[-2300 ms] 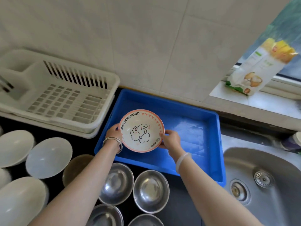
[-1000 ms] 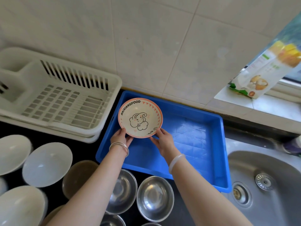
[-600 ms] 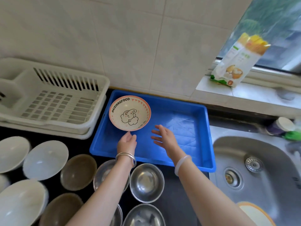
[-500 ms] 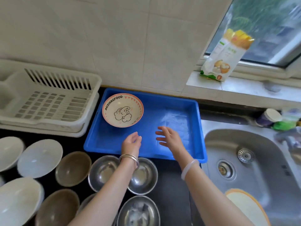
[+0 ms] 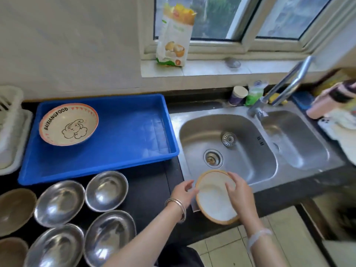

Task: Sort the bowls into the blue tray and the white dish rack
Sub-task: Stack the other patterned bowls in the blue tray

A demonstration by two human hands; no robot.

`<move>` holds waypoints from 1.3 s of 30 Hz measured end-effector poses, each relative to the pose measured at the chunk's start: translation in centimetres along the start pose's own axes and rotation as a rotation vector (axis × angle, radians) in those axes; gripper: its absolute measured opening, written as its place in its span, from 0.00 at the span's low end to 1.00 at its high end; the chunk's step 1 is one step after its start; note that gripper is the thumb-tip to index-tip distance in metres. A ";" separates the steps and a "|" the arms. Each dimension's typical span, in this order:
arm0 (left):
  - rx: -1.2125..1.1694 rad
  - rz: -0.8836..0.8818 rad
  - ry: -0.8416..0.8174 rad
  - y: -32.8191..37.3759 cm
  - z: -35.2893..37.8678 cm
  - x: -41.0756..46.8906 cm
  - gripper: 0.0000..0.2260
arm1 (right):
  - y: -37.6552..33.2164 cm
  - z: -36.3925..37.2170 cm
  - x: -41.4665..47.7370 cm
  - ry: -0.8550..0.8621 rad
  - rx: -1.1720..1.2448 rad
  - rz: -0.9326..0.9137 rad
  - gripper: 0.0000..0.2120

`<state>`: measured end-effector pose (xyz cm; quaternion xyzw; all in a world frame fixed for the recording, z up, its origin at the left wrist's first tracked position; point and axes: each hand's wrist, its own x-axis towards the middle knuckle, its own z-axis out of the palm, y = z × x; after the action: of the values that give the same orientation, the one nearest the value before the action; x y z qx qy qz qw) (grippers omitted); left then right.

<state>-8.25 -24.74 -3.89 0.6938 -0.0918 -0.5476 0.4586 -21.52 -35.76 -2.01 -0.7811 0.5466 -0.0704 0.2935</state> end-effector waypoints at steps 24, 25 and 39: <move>-0.484 0.036 0.202 4.0 -11.1 -2.9 0.06 | -9.2 2.1 2.5 -0.020 0.419 -0.040 0.08; -0.516 0.060 0.234 4.2 -12.5 -3.3 0.04 | -10.8 2.7 2.8 -0.044 0.446 -0.062 0.08; -0.740 0.255 0.755 6.2 -30.8 -2.3 0.05 | -33.7 14.4 6.0 -0.367 0.426 -0.280 0.11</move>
<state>19.20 -10.28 1.60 0.6179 0.1945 -0.1961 0.7361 14.43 -27.83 3.00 -0.7693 0.3447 -0.0808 0.5318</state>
